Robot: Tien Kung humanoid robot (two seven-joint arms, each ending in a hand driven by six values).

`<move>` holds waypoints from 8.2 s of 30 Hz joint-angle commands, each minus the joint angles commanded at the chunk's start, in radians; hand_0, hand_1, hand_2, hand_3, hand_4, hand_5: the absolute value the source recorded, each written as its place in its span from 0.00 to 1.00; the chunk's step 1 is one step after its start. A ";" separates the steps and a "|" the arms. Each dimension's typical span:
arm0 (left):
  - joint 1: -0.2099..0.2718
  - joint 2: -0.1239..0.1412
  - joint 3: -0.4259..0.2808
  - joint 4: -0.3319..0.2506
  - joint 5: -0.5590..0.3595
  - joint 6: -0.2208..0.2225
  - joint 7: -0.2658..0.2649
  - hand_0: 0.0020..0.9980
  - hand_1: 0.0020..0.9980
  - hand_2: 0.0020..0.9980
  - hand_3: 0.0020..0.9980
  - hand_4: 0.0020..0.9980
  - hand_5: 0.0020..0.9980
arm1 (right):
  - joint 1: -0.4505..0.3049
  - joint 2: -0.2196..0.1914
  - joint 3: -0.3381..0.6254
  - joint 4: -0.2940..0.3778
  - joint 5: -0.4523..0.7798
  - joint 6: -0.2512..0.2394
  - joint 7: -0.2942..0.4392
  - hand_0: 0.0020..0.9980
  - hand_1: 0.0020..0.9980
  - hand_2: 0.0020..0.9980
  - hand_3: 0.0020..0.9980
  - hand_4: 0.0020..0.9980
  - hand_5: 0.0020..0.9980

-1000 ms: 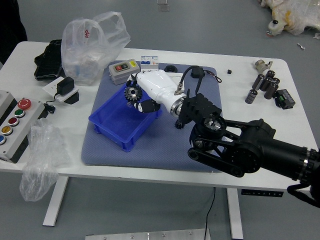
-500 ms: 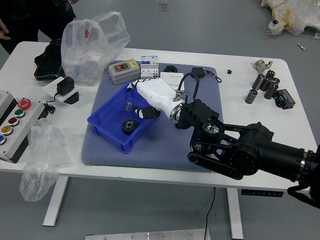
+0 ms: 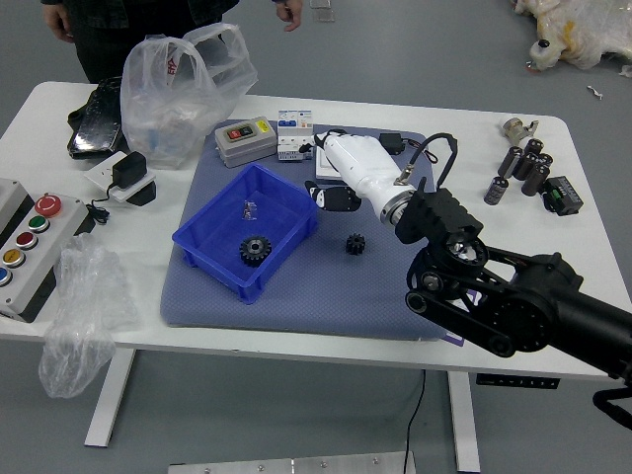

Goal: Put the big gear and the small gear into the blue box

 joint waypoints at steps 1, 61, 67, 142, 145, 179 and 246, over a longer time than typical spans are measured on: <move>0.000 0.000 0.000 0.000 0.000 0.000 0.000 0.61 0.56 0.55 0.65 0.73 0.38 | -0.012 -0.005 0.000 0.005 0.002 -0.002 -0.005 0.35 0.63 0.78 0.79 0.65 0.21; -0.009 -0.002 0.006 0.001 0.002 -0.002 -0.006 0.61 0.56 0.55 0.65 0.73 0.38 | -0.060 -0.019 -0.127 -0.128 0.103 0.008 0.016 0.32 0.50 0.71 0.72 0.61 0.34; -0.009 -0.001 0.006 0.002 0.001 -0.002 -0.008 0.61 0.56 0.55 0.65 0.73 0.38 | -0.060 -0.021 -0.141 -0.132 0.109 0.018 0.009 0.32 0.50 0.71 0.71 0.47 0.28; -0.008 -0.003 0.005 0.002 0.001 0.000 -0.020 0.61 0.56 0.56 0.66 0.74 0.42 | -0.074 -0.034 -0.131 -0.070 0.051 0.035 -0.115 0.24 0.37 0.46 0.59 0.58 0.15; -0.009 -0.003 0.006 0.002 0.000 0.000 -0.021 0.61 0.56 0.56 0.66 0.74 0.42 | -0.072 -0.032 -0.135 -0.073 0.054 0.018 -0.106 0.23 0.36 0.44 0.57 0.56 0.15; -0.008 -0.003 0.006 0.001 0.004 0.000 -0.020 0.61 0.56 0.56 0.66 0.74 0.42 | 0.084 0.033 -0.129 -0.028 0.026 -0.044 -0.074 0.23 0.36 0.43 0.56 0.58 0.18; 0.009 -0.021 -0.030 -0.008 0.062 -0.004 0.012 0.61 0.56 0.56 0.66 0.75 0.43 | -0.035 0.034 -0.008 0.014 0.243 -0.199 0.159 0.42 0.62 0.78 0.82 0.70 0.31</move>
